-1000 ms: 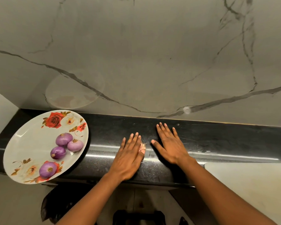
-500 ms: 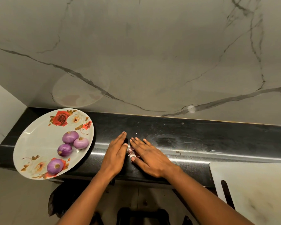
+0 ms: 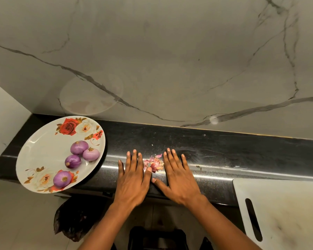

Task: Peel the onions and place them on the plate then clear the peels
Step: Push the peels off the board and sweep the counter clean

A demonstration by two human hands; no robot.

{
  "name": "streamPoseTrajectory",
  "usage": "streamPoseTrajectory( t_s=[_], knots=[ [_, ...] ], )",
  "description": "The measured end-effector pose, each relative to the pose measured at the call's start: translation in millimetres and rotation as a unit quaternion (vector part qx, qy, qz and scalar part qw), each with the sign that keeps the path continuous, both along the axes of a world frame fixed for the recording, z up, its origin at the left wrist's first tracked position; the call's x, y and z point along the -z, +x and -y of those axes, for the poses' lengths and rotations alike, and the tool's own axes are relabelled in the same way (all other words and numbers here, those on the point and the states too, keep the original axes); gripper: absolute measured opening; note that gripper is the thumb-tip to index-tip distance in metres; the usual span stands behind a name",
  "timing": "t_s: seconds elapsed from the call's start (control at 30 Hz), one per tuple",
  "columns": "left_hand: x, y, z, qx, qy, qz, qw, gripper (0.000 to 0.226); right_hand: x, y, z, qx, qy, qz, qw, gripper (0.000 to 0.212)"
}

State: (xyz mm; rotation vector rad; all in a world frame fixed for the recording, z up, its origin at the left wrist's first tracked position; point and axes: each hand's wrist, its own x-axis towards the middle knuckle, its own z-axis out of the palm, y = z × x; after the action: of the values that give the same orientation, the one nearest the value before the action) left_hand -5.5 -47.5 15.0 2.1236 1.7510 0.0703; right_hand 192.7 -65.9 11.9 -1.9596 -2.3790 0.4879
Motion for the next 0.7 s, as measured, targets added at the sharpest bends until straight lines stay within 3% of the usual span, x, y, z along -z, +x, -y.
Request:
streamPoseTrajectory(
  t_s=[0.23,0.37,0.47,0.7],
  knots=[
    [-3,7,9,0.068,-0.025,0.054,0.996,0.061,-5,2,-10,-0.090,0.001,-0.039,0.995,0.084],
    [-9,-3,4,0.013,-0.033,0.150,0.988,0.062,-24,2,-25,-0.009,-0.004,-0.120,0.993,0.085],
    [-13,-10,1,-0.015,-0.038,0.200,0.979,0.060,-30,-9,-35,-0.032,0.009,-0.098,0.995,0.078],
    [-16,-18,-7,-0.078,0.015,0.229,0.970,0.052,-14,-23,-30,-0.092,0.049,-0.052,0.993,0.055]
  ],
)
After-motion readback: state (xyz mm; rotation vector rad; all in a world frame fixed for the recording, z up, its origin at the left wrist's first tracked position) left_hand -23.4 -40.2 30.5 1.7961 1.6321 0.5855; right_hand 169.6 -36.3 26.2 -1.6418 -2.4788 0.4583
